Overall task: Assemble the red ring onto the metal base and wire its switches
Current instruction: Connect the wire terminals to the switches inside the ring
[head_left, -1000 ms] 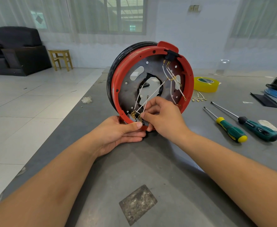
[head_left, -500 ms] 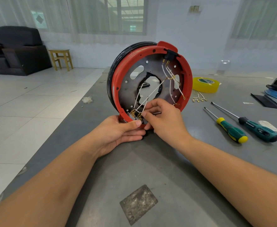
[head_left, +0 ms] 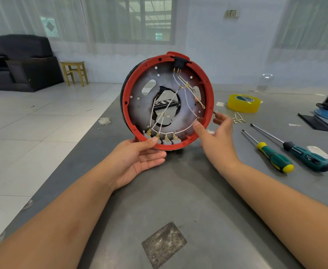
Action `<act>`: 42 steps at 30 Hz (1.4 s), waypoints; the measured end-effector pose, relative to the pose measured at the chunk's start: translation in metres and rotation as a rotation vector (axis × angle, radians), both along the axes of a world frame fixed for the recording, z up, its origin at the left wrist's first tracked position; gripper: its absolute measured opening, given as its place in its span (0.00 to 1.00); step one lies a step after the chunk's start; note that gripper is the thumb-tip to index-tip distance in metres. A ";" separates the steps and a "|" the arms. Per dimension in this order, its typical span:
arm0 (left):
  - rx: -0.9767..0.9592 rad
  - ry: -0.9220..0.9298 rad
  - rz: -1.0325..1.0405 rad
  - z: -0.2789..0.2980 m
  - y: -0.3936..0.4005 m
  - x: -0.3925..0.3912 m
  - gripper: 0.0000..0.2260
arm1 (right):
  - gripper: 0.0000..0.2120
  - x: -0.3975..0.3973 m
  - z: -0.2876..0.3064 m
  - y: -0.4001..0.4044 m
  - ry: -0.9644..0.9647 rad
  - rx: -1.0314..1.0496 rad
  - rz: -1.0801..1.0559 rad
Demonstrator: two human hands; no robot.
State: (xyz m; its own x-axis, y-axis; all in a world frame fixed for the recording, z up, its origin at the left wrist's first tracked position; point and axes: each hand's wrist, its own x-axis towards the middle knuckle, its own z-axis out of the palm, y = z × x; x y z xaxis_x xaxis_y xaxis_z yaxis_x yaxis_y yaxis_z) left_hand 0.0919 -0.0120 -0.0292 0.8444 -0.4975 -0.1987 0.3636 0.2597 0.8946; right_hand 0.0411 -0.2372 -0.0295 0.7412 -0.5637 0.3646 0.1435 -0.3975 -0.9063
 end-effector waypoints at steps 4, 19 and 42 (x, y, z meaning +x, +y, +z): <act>-0.007 0.010 0.002 0.002 0.000 0.000 0.12 | 0.24 0.003 0.003 -0.008 0.073 0.460 0.383; -0.124 0.083 -0.041 0.001 -0.017 -0.014 0.17 | 0.24 0.002 0.006 0.006 -0.077 0.619 0.526; -0.163 0.070 0.040 -0.003 -0.028 0.005 0.12 | 0.21 0.073 -0.008 -0.095 0.607 -0.955 -0.409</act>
State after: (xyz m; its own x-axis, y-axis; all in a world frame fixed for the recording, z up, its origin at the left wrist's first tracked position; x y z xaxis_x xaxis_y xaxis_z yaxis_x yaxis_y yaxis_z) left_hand 0.0968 -0.0400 -0.0321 0.8509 -0.4946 -0.1770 0.4099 0.4144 0.8125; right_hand 0.1139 -0.3325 -0.0371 0.7658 -0.4901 0.4164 -0.4982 -0.8615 -0.0978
